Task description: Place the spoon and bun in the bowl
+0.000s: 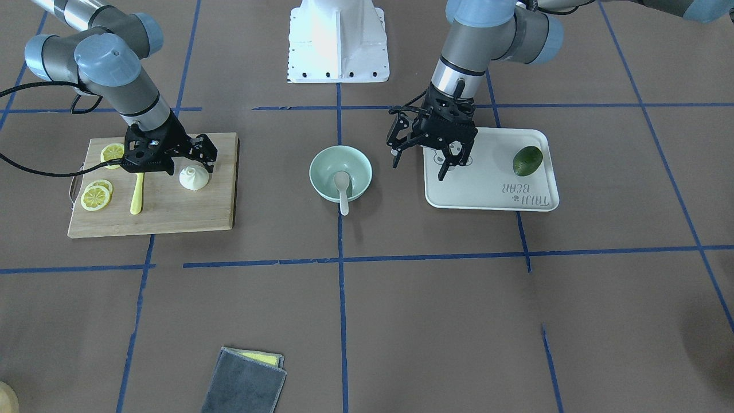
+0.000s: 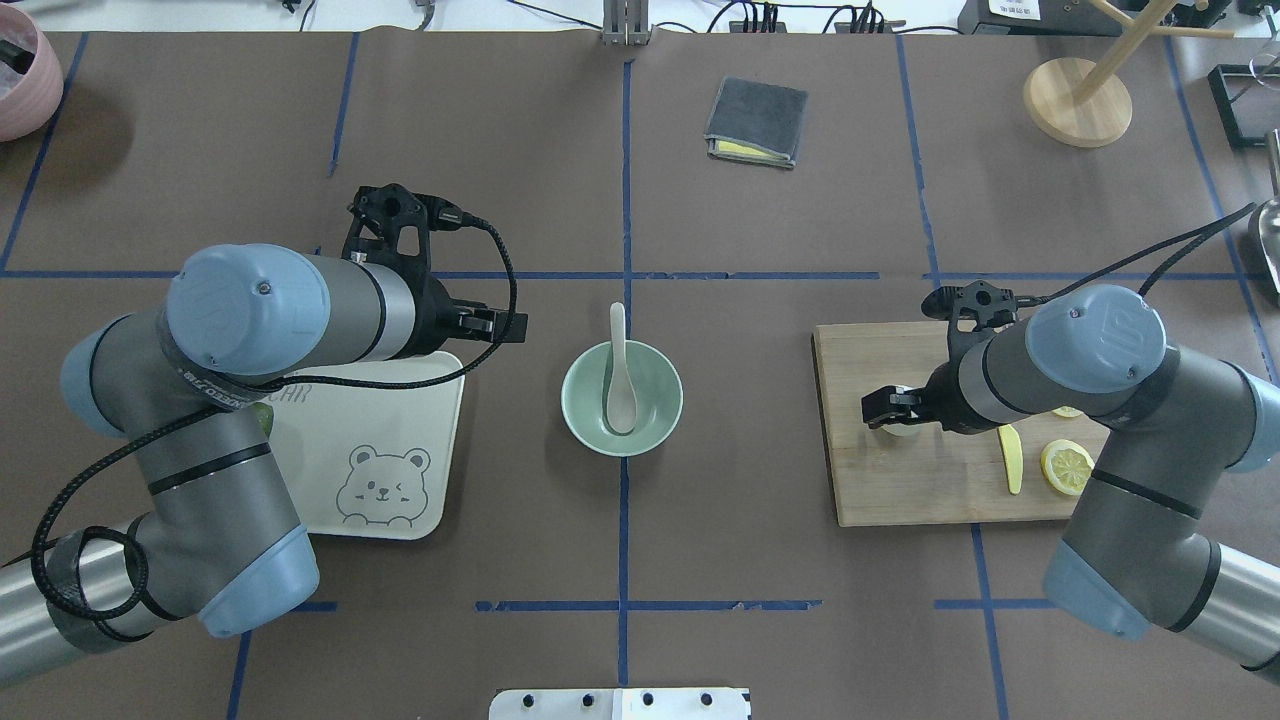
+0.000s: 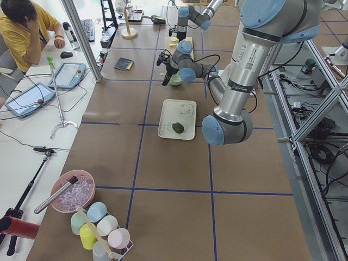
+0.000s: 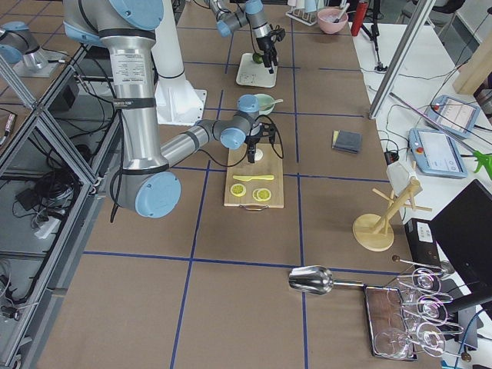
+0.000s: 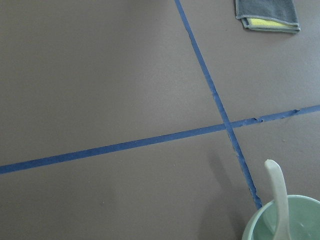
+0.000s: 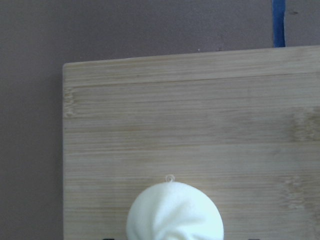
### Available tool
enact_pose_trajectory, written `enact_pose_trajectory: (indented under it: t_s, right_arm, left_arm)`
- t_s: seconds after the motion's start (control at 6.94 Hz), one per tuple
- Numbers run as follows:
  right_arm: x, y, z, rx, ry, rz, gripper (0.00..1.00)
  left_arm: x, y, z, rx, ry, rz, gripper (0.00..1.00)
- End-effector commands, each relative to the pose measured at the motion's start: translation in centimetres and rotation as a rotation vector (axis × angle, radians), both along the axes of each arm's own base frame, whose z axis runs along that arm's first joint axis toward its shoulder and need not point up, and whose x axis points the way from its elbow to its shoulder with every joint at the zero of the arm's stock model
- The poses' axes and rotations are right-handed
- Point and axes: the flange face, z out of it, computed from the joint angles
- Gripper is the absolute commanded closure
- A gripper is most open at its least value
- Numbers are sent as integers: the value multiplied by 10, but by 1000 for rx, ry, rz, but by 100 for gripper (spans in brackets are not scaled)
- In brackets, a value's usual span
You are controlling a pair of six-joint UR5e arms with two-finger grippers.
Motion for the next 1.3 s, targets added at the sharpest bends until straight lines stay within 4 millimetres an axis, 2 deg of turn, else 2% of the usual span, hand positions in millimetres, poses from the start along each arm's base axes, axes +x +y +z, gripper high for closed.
enact_pose_trajectory:
  t_s: [0.0, 0.43, 1.15]
  right_arm:
    - [-7, -5, -10, 7, 15, 10, 12]
    - [-5, -9, -9, 30, 30, 30, 25]
    - [-6, -9, -6, 28, 37, 28, 25]
  left_arm:
    - [-1, 0, 5, -3, -7, -2, 2]
    - [-1, 1, 4, -2, -6, -2, 2]
    - [-2, 0, 4, 0, -5, -3, 2]
